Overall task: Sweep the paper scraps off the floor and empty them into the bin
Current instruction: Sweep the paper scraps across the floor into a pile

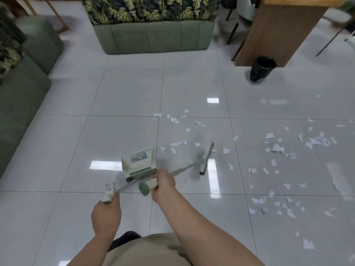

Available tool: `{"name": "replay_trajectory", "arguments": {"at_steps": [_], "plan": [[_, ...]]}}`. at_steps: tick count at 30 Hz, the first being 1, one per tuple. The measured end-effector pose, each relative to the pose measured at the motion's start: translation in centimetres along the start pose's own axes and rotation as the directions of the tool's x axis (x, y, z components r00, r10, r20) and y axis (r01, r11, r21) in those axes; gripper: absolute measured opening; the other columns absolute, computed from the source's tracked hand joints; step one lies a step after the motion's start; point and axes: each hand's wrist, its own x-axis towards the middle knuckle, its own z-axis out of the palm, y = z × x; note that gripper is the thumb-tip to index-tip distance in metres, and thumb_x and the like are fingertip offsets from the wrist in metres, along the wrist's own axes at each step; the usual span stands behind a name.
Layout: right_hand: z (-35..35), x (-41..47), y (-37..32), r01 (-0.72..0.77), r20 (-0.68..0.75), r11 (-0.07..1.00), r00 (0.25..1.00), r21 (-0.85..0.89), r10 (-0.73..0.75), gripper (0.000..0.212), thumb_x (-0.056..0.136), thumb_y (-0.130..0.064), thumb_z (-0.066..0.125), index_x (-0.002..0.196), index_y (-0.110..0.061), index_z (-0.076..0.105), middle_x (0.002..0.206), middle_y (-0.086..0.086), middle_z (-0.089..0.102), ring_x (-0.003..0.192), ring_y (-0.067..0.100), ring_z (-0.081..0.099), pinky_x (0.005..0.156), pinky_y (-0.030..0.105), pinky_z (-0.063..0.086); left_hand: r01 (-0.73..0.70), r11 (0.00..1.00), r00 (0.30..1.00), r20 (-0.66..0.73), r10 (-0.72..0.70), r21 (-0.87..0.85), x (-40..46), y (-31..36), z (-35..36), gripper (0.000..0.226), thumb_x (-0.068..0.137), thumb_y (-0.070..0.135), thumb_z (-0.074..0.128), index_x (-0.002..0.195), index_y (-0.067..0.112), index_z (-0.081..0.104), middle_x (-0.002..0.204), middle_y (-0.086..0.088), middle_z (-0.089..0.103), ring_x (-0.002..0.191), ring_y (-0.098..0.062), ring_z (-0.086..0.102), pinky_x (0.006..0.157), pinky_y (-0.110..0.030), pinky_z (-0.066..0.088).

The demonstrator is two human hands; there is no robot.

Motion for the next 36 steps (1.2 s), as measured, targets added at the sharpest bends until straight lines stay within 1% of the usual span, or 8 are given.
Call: {"name": "replay_trajectory", "arguments": {"at_steps": [5,9,14,21,24,27,31,36], "plan": [[1.4,1.6,-1.2,-0.042,0.164,0.986,0.984,-0.164,0.069,0.021,0.083,0.006,0.041,0.07,-0.011,0.045,0.05,0.003,0.038,0.035,0.014,0.037,0.036,0.019,0.034,0.028,0.999,0.999,-0.027,-0.029,-0.034,2.8,1.7,-0.3,0.057,0.099,0.042,0.061,0.067,-0.005,0.057,0.061,-0.016,0.057,0.06,-0.032,0.056,0.053,-0.033,0.039],[4.5,4.7,-1.9,-0.131,0.269,0.986,0.95,-0.107,0.156,0.019,0.088,0.001,0.048,0.074,-0.011,0.044,0.051,-0.001,0.037,0.035,0.009,0.037,0.034,0.018,0.036,0.029,0.999,0.999,-0.021,-0.03,-0.035,6.3,2.8,-1.2,0.053,0.099,0.037,0.062,0.067,-0.005,0.057,0.062,-0.017,0.058,0.061,-0.034,0.057,0.055,-0.033,0.04],[8.0,6.8,-3.0,-0.187,0.323,0.982,0.931,0.021,0.171,0.029,0.084,0.003,0.048,0.062,-0.015,0.042,0.049,-0.004,0.038,0.036,0.007,0.04,0.036,0.014,0.039,0.036,0.999,0.999,0.014,-0.035,-0.02,13.3,5.8,-2.0,0.051,0.097,0.037,0.065,0.067,-0.004,0.057,0.064,-0.018,0.059,0.063,-0.035,0.056,0.057,-0.034,0.041],[3.4,9.9,-5.0,-0.061,-0.011,0.982,0.998,0.179,0.064,0.024,0.09,0.0,0.046,0.071,-0.013,0.041,0.047,-0.003,0.038,0.029,0.008,0.039,0.031,0.013,0.035,0.002,1.0,0.994,0.108,-0.003,0.01,19.4,9.5,-0.7,0.05,0.097,0.036,0.066,0.068,-0.004,0.058,0.065,-0.018,0.06,0.063,-0.036,0.057,0.055,-0.032,0.042],[0.4,9.5,-7.1,-0.007,-0.261,0.997,0.965,0.079,0.028,0.025,0.089,0.0,0.047,0.069,-0.013,0.04,0.045,-0.002,0.04,0.027,0.01,0.039,0.031,0.014,0.034,-0.008,1.0,0.987,0.16,0.005,0.019,20.5,10.4,-0.6,0.05,0.096,0.038,0.066,0.072,-0.005,0.059,0.067,-0.019,0.061,0.064,-0.036,0.058,0.056,-0.033,0.044],[0.1,9.0,-9.1,-0.013,-0.45,0.991,0.892,-0.135,-0.049,0.015,0.082,0.004,0.047,0.075,-0.009,0.044,0.066,0.007,0.045,0.046,0.02,0.046,0.042,0.019,0.042,-0.035,0.999,0.981,0.191,0.032,0.011,21.7,11.1,-0.6,0.047,0.096,0.038,0.066,0.074,-0.003,0.06,0.069,-0.02,0.062,0.065,-0.037,0.059,0.061,-0.037,0.049],[2.5,9.1,-9.5,0.054,-0.451,0.985,0.884,-0.166,-0.125,0.016,0.088,0.004,0.043,0.076,-0.005,0.041,0.075,0.009,0.044,0.063,0.02,0.046,0.055,0.029,0.042,-0.02,0.999,0.977,0.213,0.027,-0.031,23.4,11.9,-0.8,0.046,0.097,0.037,0.065,0.074,-0.002,0.06,0.07,-0.019,0.062,0.067,-0.037,0.06,0.055,-0.032,0.041],[6.8,8.8,-7.7,0.134,-0.364,0.984,0.916,-0.119,-0.169,0.019,0.089,0.001,0.047,0.072,-0.007,0.046,0.051,0.006,0.05,0.047,0.016,0.049,0.045,0.026,0.043,-0.044,0.999,0.969,0.243,0.049,-0.027,25.0,12.4,-1.3,0.045,0.098,0.038,0.064,0.074,0.0,0.062,0.069,-0.017,0.064,0.067,-0.033,0.06,0.056,-0.032,0.041]]}}
